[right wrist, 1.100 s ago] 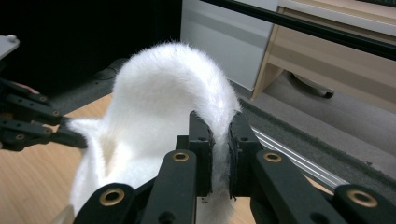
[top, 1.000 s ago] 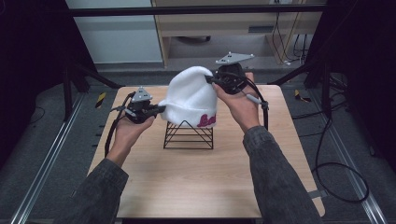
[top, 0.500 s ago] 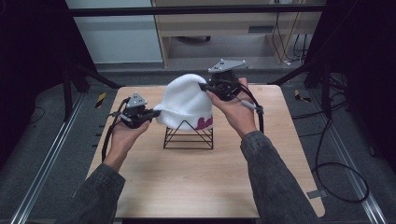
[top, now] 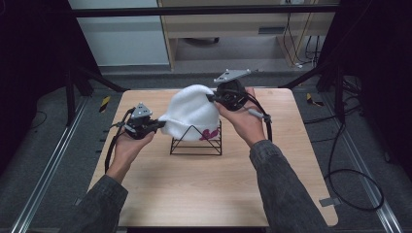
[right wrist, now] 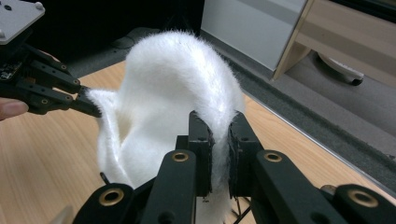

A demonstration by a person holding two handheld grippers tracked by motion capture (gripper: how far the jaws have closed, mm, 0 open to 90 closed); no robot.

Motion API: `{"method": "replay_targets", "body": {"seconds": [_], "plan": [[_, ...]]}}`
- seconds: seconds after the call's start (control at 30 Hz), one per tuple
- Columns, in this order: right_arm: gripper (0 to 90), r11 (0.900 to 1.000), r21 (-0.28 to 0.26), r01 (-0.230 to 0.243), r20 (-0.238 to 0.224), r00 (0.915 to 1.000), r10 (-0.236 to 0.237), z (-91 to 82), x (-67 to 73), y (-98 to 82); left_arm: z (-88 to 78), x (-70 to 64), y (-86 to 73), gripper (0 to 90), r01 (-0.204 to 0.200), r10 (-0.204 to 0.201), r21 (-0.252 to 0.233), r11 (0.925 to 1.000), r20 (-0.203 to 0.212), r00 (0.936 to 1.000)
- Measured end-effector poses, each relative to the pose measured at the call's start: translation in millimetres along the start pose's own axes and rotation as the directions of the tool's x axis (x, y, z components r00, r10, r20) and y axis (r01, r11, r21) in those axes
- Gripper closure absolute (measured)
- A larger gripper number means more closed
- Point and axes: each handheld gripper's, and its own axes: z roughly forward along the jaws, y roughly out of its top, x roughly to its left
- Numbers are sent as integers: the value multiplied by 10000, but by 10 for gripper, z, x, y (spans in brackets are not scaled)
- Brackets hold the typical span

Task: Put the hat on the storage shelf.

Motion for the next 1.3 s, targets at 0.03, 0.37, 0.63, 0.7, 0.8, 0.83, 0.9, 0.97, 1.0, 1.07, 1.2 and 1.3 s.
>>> {"method": "replay_targets", "body": {"seconds": [0.03,0.37,0.63,0.7,0.8,0.83,0.9,0.97,1.0,1.07,1.2,1.3], "plan": [[824,10000,31,22,-43,10000,-21,-1,7,-10,0,-10,-15,846,-25,24,35,10000,21,10000],[823,9985,504,206,-312,9993,-190,28,69,-130,67,-81,-122,846,-288,281,370,9989,196,9994],[821,9966,761,305,-527,9983,-265,58,120,-205,108,-113,-226,845,-209,190,495,9986,394,9990],[820,9962,811,303,-576,9980,-257,63,138,-237,116,-128,-245,845,-265,242,544,9982,420,9988],[819,9952,913,363,-610,9977,-308,76,148,-278,129,-137,-263,845,-300,271,623,9976,468,9985],[819,9947,970,343,-617,9977,-284,78,149,-294,134,-137,-269,845,-286,255,642,9975,493,9985],[818,9940,1046,311,-627,9977,-246,85,144,-326,144,-139,-282,844,-305,268,702,9971,534,9982],[817,9935,1106,287,-638,9977,-217,91,139,-348,155,-144,-296,844,-329,288,744,9967,557,9980],[817,9934,1115,274,-658,9976,-201,94,139,-358,160,-148,-304,844,-337,295,765,9965,556,9980],[816,9926,1180,276,-666,9976,-198,100,142,-379,169,-153,-318,844,-337,290,802,9962,592,9978],[814,9921,1233,250,-716,9973,-162,115,148,-410,181,-153,-347,844,-315,264,843,9959,610,9978],[814,9913,1295,252,-757,9970,-155,122,158,-432,192,-156,-368,844,-306,248,891,9956,655,9975]]}}
